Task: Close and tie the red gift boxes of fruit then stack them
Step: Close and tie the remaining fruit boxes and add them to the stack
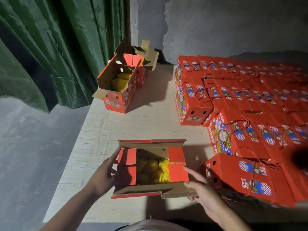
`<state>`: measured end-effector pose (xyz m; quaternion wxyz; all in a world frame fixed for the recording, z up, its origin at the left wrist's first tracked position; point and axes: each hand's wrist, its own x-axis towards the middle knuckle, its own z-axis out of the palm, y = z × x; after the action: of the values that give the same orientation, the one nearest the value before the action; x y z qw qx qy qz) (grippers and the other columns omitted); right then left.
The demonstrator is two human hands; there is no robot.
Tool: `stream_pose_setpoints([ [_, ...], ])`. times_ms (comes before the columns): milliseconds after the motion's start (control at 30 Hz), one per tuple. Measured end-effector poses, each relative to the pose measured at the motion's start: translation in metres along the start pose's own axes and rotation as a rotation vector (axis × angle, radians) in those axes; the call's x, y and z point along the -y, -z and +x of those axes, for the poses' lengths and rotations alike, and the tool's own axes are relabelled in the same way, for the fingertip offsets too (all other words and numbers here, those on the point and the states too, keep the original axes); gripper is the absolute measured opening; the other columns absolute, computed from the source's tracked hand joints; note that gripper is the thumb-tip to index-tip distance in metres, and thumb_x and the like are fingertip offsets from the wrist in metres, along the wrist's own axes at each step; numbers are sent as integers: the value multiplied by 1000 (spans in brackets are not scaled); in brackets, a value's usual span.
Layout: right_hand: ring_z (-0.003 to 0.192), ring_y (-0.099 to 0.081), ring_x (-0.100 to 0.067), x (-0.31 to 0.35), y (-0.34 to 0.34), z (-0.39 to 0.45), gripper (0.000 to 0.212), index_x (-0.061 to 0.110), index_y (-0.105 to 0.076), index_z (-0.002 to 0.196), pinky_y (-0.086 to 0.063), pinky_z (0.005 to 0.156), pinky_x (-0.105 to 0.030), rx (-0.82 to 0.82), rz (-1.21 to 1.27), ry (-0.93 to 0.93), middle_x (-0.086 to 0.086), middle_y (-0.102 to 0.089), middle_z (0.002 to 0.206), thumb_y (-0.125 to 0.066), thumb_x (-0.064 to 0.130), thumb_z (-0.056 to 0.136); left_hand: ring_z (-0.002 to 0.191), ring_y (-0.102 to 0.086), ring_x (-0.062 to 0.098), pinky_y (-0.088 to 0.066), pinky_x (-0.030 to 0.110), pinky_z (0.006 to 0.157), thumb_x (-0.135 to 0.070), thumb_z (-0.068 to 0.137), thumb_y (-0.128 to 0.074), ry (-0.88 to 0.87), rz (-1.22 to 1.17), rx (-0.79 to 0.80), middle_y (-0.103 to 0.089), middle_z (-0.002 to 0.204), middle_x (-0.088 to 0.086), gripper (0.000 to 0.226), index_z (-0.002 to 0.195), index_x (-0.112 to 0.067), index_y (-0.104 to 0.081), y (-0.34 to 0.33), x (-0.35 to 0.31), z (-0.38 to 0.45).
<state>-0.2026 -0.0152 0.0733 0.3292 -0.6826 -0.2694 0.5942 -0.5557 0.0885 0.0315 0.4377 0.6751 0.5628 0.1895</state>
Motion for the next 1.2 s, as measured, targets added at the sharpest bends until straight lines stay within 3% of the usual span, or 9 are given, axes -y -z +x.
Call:
stream_pose_setpoints([
  [133, 69, -61, -20, 1, 0, 2, 31, 37, -71, 126, -55, 71, -35, 15, 170, -41, -5, -71, 113, -63, 22, 100, 93, -70, 5, -62, 30, 73, -12, 90, -75, -24, 14, -20, -55, 129, -14, 103, 151, -65, -12, 0, -1, -4],
  [233, 69, -60, -21, 4, -2, 1, 33, 30, -66, 132, -54, 69, -34, 7, 217, -62, -15, -65, 80, -56, 40, 102, 102, -61, 0, -56, 25, 82, -14, 87, -79, -62, 62, -95, -50, 127, -15, 102, 154, -59, -17, -2, -1, -9],
  [400, 70, -60, -24, 5, -3, 1, 53, 29, -67, 130, -55, 69, -35, 2, 268, -66, -21, -66, 80, -46, 63, 95, 92, -57, 11, -59, 40, 71, -3, 85, -79, -92, -51, -145, -54, 104, -14, 91, 153, -45, -36, -3, -7, -6],
  [567, 74, -66, -32, 6, -4, 4, 78, 27, -67, 128, -53, 75, -40, 2, 275, -60, -31, -72, 94, -31, 82, 86, 104, -65, 8, -55, 30, 77, -55, 100, -52, -14, -268, -152, -65, 114, -17, 48, 146, -59, -39, 3, -23, -6],
  [733, 85, -74, -31, 2, -4, 4, 72, 12, -69, 119, -53, 84, -38, 26, 58, -29, -21, -77, 98, -48, 73, 86, 131, -55, 6, -48, 39, 103, -81, 90, -40, -2, -440, -30, -59, 141, -17, 61, 147, -59, -37, 4, -28, -14],
  [900, 51, -57, -23, 10, -5, 6, 54, 5, -65, 102, -48, 56, -33, -146, -41, 78, -16, -69, 68, -68, 54, 81, 115, -63, 1, -55, 23, 83, -58, 86, -73, 4, -276, -39, -65, 123, -23, 72, 147, -58, -35, 0, -25, -15],
  [967, 64, -60, -17, 12, -5, 13, 49, 7, -65, 102, -48, 63, -30, -198, -158, 104, -6, -67, 77, -70, 53, 84, 112, -64, 0, -56, 20, 77, -47, 87, -75, -35, -204, -87, -66, 117, -25, 71, 147, -53, -37, -2, -23, -13],
  [1067, 111, -64, -18, 12, -4, 25, 46, 14, -66, 128, -48, 99, -35, -344, -427, 167, 3, -68, 117, -73, 42, 92, 106, -66, 4, -57, 24, 72, -32, 89, -77, -92, -135, -111, -67, 114, -25, 69, 145, -49, -41, -5, -19, -10],
  [1200, 111, -61, -15, 13, -7, 28, 52, 34, -57, 136, -50, 93, -32, -403, -650, 413, 10, -58, 115, -78, 29, 89, 109, -63, 0, -51, 15, 81, -5, 89, -74, -236, 72, -127, -59, 121, -29, 65, 136, -44, -50, -9, -23, -12],
])
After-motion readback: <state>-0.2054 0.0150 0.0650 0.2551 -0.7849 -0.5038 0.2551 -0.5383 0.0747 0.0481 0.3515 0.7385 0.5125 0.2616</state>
